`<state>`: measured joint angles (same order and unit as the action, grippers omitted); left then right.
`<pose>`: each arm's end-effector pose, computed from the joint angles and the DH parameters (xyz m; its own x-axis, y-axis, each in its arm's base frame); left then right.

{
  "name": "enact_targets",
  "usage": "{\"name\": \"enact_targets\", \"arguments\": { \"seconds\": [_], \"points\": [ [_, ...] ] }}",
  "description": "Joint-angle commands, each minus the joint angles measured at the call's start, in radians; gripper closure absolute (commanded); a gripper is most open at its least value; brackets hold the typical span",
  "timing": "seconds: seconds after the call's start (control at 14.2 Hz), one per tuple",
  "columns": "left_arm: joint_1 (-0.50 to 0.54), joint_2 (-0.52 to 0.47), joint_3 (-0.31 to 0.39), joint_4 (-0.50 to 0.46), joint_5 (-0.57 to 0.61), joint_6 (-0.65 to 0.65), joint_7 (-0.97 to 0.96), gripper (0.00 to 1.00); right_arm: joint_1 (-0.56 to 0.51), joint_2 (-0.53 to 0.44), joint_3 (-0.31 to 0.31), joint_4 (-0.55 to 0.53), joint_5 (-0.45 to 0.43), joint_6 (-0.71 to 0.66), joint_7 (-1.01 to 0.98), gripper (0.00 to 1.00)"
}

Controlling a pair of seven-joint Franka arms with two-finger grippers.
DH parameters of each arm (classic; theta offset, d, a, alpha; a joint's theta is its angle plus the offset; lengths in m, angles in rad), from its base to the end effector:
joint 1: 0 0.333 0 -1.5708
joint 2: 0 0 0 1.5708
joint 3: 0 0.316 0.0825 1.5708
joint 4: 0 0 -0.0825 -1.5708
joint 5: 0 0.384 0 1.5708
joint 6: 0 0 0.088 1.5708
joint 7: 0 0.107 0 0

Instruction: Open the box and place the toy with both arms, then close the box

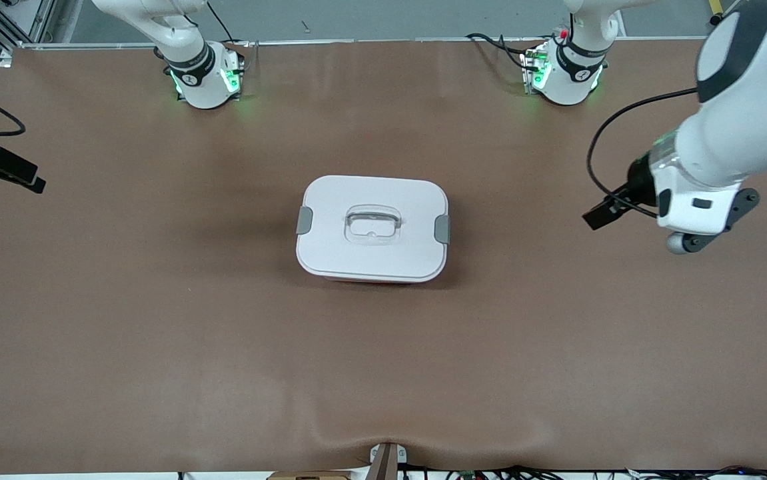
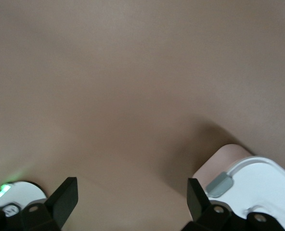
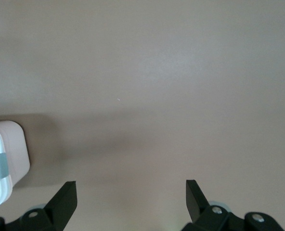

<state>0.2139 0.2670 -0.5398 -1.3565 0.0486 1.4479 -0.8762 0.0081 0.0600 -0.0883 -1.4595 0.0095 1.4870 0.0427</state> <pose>0.5929 -0.1489 0.5770 0.8353 0.5274 -0.1554 0.5265 -0.8487 -0.0501 0.5634 -0.0425 0.6359 0.9920 -0.1218 -0.0324 -0.1219 -0.9925 -0.0028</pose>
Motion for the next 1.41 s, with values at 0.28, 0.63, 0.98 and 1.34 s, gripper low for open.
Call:
{"name": "enact_targets", "arguments": {
  "seconds": [0.28,0.63,0.98,1.34],
  "points": [
    [0.076,-0.048,0.0,0.023,-0.003,-0.089,0.336,0.0,-0.007,0.001,0.019,0.008,0.003,-0.042,-0.038,0.0],
    [0.114,-0.069,0.007,0.022,-0.004,-0.156,0.422,0.0,-0.005,-0.005,0.019,0.011,0.003,-0.08,-0.041,0.0],
    [-0.107,-0.189,0.292,-0.033,-0.013,-0.169,0.659,0.0,-0.008,-0.006,0.018,0.019,-0.002,-0.077,-0.041,0.0],
    [-0.315,-0.297,0.53,-0.183,-0.019,-0.094,0.74,0.0,-0.007,-0.006,0.019,0.019,0.0,-0.077,-0.041,0.0]
  ]
}}
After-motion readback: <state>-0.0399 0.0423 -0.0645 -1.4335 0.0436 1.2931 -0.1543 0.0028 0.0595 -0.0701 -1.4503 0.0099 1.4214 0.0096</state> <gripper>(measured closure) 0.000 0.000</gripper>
